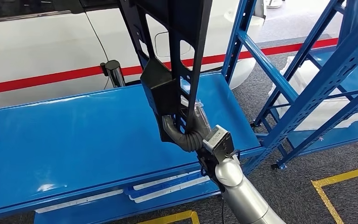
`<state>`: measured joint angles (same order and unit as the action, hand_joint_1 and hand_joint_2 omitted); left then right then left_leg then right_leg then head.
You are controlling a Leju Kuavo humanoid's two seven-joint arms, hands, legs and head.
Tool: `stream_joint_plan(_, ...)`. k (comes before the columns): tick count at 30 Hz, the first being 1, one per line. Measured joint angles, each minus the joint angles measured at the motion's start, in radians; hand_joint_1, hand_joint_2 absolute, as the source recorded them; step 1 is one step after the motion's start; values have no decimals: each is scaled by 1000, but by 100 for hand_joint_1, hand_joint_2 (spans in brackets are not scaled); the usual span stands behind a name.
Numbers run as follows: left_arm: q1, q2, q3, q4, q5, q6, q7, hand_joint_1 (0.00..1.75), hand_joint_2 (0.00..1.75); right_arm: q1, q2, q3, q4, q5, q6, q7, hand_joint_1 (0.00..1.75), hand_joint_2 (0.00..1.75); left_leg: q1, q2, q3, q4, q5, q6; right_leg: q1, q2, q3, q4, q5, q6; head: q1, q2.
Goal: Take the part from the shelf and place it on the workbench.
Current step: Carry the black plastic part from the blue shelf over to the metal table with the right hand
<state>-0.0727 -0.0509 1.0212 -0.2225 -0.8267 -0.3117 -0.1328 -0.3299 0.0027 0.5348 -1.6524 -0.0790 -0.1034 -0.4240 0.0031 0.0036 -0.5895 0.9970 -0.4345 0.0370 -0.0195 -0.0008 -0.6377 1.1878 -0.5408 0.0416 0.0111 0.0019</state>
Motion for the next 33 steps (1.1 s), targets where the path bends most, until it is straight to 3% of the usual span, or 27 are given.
stream_joint_plan(1,0,-1,0,0,0,0,0,0,175,0,0,-2,0,0,0,-2,175,175,-1,0,-3,5,0,-4,-2,-1,39,-70,18,5,0,0)
stream_joint_plan(3,-1,-2,0,0,0,0,0,0,175,1,0,-3,0,0,0,-6,175,175,-4,0,-9,13,-1,-15,-2,0,85,-157,40,0,-1,0)
stream_joint_plan(5,-1,-2,0,0,-1,0,0,0,175,1,-1,-4,0,0,0,-7,175,175,-4,-1,-15,15,4,-27,2,1,85,-166,46,-15,-1,0)
stream_joint_plan(7,-1,-2,0,0,-2,-1,1,0,175,1,-1,-6,0,0,0,-8,175,175,0,-2,-22,23,-3,-39,-4,1,82,-169,55,-29,-1,0)
stream_joint_plan(9,-1,-2,0,0,-3,-4,1,0,175,1,0,-6,0,0,0,-9,175,175,5,-3,-49,91,-56,-49,-9,0,79,-171,63,-40,-3,0)
stream_joint_plan(11,0,-2,0,0,-4,-5,1,0,175,3,0,-6,0,0,0,-10,175,175,8,-3,-98,218,-129,-58,-7,-2,73,-171,67,-47,-4,0)
stream_joint_plan(12,0,-1,0,0,-5,-5,1,0,175,5,0,-7,0,0,0,-11,175,175,9,-3,-116,270,-150,-60,-5,-2,70,-170,70,-49,-4,0)
stream_joint_plan(13,0,-1,0,0,-6,-5,1,0,175,8,0,-7,0,0,0,-12,175,175,9,-3,-118,287,-152,-60,-4,-2,68,-170,72,-49,-4,0)
stream_joint_plan(14,0,-1,0,0,-7,-5,1,0,175,11,0,-7,0,0,0,-13,175,175,10,-3,-101,268,-136,-58,-3,-2,66,-170,73,-48,-4,0)
stream_joint_plan(17,-1,2,0,0,-9,-5,-1,0,175,15,0,-8,-1,0,0,-16,175,175,7,-8,10,78,-61,-42,0,0,65,-169,78,-42,-4,0)
stream_joint_plan(19,-2,4,0,0,-9,-6,-2,0,175,16,1,-8,-1,0,-1,-18,175,175,1,-11,41,17,-48,-32,3,0,60,-169,83,-33,-3,0)
stream_joint_plan(21,-2,6,0,0,-9,-6,-2,0,175,17,1,-8,-1,1,-1,-18,175,175,-4,-10,37,11,-40,-21,3,0,55,-171,90,-21,-3,0)
stream_joint_plan(23,-3,6,0,0,-10,-6,-3,0,175,18,0,-9,-2,1,-1,-19,175,175,-3,-6,33,-2,-24,-6,5,0,40,-150,71,-16,-2,0)
stream_joint_plan(26,-4,4,0,0,-11,-4,-3,0,175,21,-1,-11,-2,1,-1,-20,175,175,-3,-1,15,-9,-4,8,5,0,-24,10,-24,-28,0,0)
stream_joint_plan(28,-4,4,0,0,-12,-2,-2,0,175,28,-3,-13,-2,1,-1,-20,175,175,-4,0,-1,-8,7,9,5,0,-44,92,-58,-25,0,0)
stream_joint_plan(29,-4,4,0,0,-14,-1,-2,0,175,30,-3,-13,-3,2,-1,-20,175,175,-4,0,-8,-7,12,7,5,0,-26,78,-51,-17,0,0)
stream_joint_plan(31,-4,2,-1,0,-18,-1,1,0,175,31,-3,-15,-6,3,-1,-20,175,175,-4,0,-20,-3,21,2,3,-1,60,-51,-15,-2,0,0)
stream_joint_plan(33,-4,0,-1,0,-21,-1,4,0,175,32,-1,-18,-11,6,-1,-20,175,175,-5,-2,-29,3,29,-7,7,0,133,-164,14,-3,-1,0)
